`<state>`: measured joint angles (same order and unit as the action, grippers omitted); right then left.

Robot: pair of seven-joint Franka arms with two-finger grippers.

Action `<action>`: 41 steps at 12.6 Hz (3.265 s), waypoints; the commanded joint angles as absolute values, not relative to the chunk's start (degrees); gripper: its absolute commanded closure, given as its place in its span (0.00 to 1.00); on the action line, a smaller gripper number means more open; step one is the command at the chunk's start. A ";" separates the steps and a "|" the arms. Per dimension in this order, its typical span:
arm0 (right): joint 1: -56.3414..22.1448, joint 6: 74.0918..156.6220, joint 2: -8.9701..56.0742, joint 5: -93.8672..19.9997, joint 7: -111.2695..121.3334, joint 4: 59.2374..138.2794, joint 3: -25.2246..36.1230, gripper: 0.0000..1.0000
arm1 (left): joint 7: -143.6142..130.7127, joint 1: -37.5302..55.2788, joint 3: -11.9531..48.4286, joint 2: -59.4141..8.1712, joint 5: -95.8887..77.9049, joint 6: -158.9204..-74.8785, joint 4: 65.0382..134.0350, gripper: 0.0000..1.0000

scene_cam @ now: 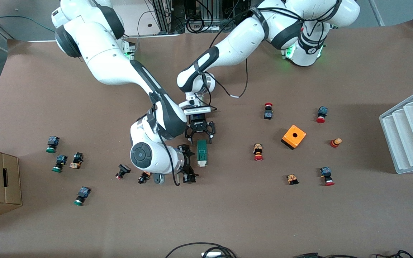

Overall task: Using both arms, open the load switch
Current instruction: 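Position the right gripper around the white lever of the switch, then close the right gripper on the white lever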

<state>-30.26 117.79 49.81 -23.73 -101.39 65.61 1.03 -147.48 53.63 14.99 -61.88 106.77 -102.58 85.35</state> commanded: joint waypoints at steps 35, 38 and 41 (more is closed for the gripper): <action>-31.64 120.15 57.92 -30.50 -114.70 63.10 -0.26 0.35 | -149.33 54.05 14.94 -62.93 106.17 -101.69 84.55 0.46; -31.82 120.23 58.01 -30.50 -114.70 63.11 -0.26 0.35 | -149.41 54.05 14.94 -62.93 106.26 -101.69 84.55 0.49; -31.82 120.50 58.36 -30.50 -114.61 63.11 -0.26 0.35 | -149.50 54.05 14.94 -62.93 106.26 -101.69 84.55 0.47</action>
<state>-31.54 120.16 56.64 -28.87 -113.81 65.32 -0.26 -149.10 53.63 14.94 -62.13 106.86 -102.52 85.39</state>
